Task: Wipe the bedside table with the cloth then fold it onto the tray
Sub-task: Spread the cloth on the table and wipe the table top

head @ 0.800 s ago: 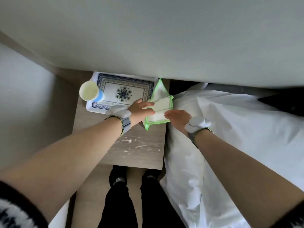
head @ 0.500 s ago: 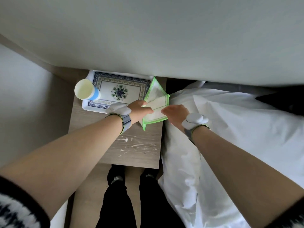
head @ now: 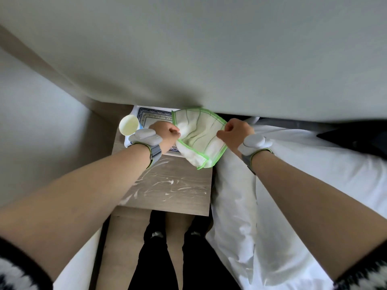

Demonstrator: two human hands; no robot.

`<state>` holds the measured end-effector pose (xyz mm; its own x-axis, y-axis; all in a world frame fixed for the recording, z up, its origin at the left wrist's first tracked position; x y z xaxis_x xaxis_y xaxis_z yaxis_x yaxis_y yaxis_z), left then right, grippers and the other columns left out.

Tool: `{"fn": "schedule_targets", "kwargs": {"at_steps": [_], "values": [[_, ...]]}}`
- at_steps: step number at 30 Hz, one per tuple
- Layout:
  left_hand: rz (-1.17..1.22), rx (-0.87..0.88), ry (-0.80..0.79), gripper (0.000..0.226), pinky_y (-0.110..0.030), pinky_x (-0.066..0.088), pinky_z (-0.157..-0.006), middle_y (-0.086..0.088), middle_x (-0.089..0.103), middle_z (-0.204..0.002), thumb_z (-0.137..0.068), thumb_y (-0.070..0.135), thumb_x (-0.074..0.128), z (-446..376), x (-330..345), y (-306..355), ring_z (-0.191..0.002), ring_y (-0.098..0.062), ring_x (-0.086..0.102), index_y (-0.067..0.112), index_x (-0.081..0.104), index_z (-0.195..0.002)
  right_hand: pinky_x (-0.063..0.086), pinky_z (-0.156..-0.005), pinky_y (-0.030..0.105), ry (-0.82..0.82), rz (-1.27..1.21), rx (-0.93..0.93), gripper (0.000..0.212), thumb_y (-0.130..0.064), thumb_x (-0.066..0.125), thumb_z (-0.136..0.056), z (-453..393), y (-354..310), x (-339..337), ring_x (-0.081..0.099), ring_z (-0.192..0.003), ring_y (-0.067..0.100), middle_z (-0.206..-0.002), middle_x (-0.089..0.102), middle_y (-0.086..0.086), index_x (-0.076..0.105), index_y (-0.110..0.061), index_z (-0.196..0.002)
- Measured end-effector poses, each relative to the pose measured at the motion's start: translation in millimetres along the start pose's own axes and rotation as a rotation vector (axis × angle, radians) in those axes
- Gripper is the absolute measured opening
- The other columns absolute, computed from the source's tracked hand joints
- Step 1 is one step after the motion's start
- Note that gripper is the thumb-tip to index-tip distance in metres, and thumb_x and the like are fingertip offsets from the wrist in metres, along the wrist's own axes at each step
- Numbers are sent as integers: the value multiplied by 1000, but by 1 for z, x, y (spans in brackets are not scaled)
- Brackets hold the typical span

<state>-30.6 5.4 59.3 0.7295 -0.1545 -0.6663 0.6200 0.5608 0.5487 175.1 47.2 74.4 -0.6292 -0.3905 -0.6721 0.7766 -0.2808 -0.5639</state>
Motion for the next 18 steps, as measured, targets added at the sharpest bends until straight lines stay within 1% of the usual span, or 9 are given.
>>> {"fn": "schedule_targets", "kwargs": {"at_steps": [3, 4, 5, 6, 8, 10, 12, 15, 18], "values": [[-61, 51, 18, 14, -34, 55, -79, -7, 73, -87, -79, 29, 65, 5, -15, -6, -82, -28, 67, 17, 71, -78, 35, -53, 25, 35, 28, -15, 21, -22, 58, -69, 7, -6, -5, 42, -54, 14, -54, 44, -7, 41, -22, -58], [-45, 55, 22, 7, -35, 56, -79, -3, 71, -85, -78, 26, 66, 7, -18, -9, -82, -27, 67, 22, 69, -74, 38, -54, 25, 51, 33, -9, 18, -20, 57, -69, 11, -9, -6, 44, -55, 16, -55, 45, -7, 42, -23, -60], [-35, 54, 23, 8, -37, 57, -79, -1, 69, -85, -76, 20, 66, 9, -22, -14, -82, -26, 67, 27, 65, -71, 42, -57, 27, 72, 34, -5, 15, -18, 56, -69, 15, -11, -6, 46, -58, 17, -57, 45, -7, 44, -23, -62], [-37, 58, 9, 18, -38, 58, -78, -1, 67, -87, -74, 14, 64, 11, -25, -19, -82, -27, 66, 32, 62, -72, 46, -63, 31, 88, 31, 6, 11, -18, 55, -70, 20, -13, -5, 49, -62, 19, -59, 46, -8, 47, -24, -65], [-83, 45, -68, 35, -38, 58, -77, -4, 65, -106, -72, 2, 60, 16, -28, -27, -86, -27, 64, 35, 63, -84, 51, -76, 38, 98, 33, 24, 8, -19, 52, -70, 28, -15, -1, 53, -69, 22, -65, 49, -10, 51, -27, -71], [-81, 16, -168, 51, -35, 59, -72, -3, 54, -129, -75, -7, 54, 19, -28, -36, -96, -27, 60, 31, 63, -107, 51, -82, 43, 96, 62, 36, 11, -20, 48, -72, 37, -15, 4, 57, -77, 23, -76, 55, -8, 52, -30, -76], [-27, -28, -245, 61, -36, 59, -68, -3, 39, -143, -79, -14, 49, 24, -27, -45, -111, -32, 53, 26, 53, -126, 51, -84, 43, 104, 98, 48, 16, -19, 46, -74, 46, -14, 13, 58, -84, 23, -90, 58, -5, 53, -32, -81], [-39, -57, -326, 69, -50, 54, -82, -4, 25, -152, -81, -13, 51, 36, -25, -65, -129, -37, 37, 17, 33, -140, 48, -92, 41, 61, 160, 107, 24, -12, 42, -80, 63, -14, 31, 54, -88, 19, -105, 58, -4, 54, -32, -86], [-137, 14, -300, 69, -48, 55, -82, -6, 31, -149, -80, -9, 52, 45, -24, -92, -128, -35, 39, 17, 32, -140, 43, -97, 42, -7, 234, 192, 32, -10, 39, -82, 81, -15, 50, 56, -103, 23, -117, 56, -2, 56, -31, -98]]}}
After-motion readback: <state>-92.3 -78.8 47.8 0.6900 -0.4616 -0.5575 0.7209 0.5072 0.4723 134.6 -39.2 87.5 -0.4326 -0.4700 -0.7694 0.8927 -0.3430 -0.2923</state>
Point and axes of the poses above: each hand's wrist, its own z-axis away from the middle knuckle, its own x-axis out of the palm, y = z × x, the point moved 1 cm from there along -z, towards the middle knuckle
